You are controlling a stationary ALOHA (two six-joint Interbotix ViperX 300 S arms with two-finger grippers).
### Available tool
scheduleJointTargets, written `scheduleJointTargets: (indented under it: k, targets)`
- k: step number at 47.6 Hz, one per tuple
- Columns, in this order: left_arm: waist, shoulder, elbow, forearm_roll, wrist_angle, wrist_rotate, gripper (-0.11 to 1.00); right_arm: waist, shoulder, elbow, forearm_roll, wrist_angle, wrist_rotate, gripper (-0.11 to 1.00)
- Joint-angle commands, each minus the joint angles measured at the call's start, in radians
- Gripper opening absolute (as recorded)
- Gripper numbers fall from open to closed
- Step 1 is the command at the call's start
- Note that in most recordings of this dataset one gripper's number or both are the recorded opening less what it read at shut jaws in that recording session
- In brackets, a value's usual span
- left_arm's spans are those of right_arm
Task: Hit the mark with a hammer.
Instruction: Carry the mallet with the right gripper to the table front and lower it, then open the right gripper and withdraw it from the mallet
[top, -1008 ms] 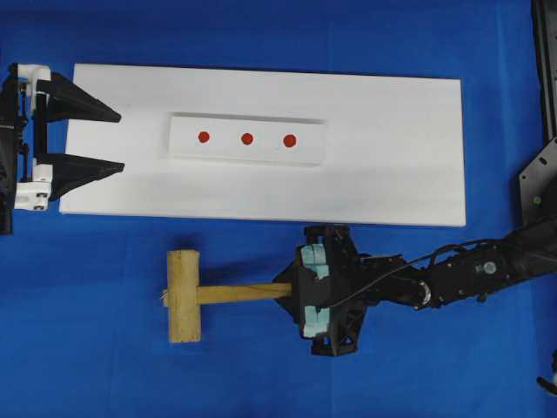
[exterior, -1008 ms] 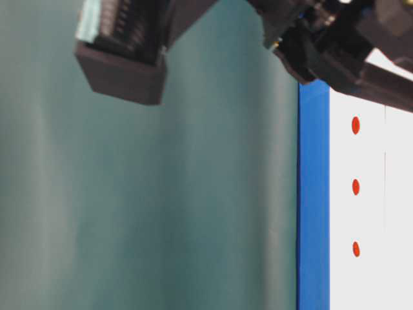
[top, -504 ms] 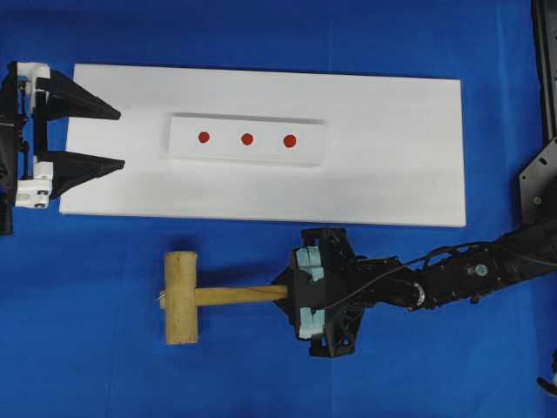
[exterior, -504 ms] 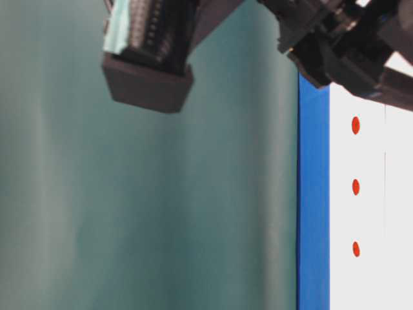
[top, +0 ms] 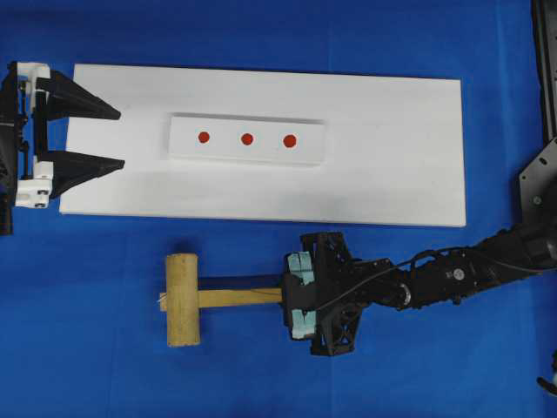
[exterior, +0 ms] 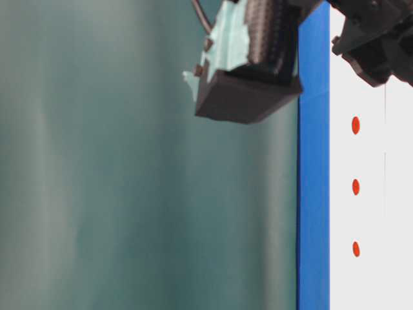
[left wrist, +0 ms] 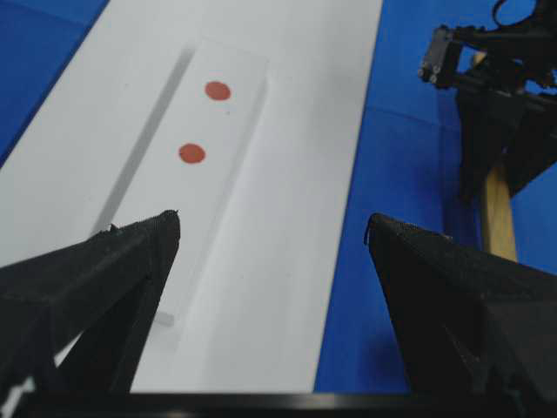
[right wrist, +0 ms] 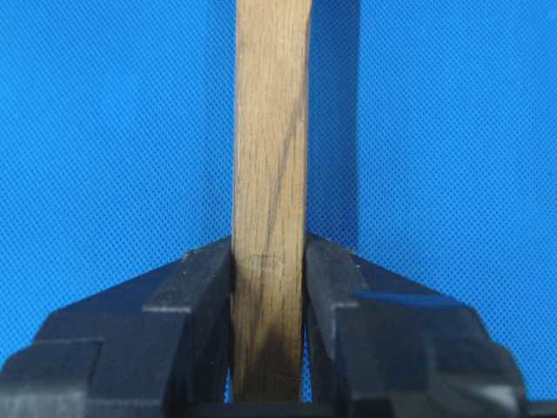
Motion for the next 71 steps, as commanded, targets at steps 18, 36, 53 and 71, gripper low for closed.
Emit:
scheduleJointTargets:
  k: [18,36,53,71]
  targets:
    - [0.005,0.0,-0.009,0.0,-0.003,-0.003,0.84,0.0,-0.008,-0.02,-0.002,-0.008,-0.002,0.87]
    - [0.005,0.0,-0.009,0.0,-0.002,-0.003,0.84,0.0,-0.173,0.008,-0.003,-0.012,-0.011,0.84]
    - [-0.005,-0.002,-0.009,0.0,-0.002,0.003,0.84,-0.005,-0.301,0.057,-0.003,-0.066,-0.011,0.84]
    - [-0.005,0.0,-0.009,0.0,-0.002,0.006,0.84,-0.158,-0.413,0.13,-0.035,-0.097,-0.038,0.84]
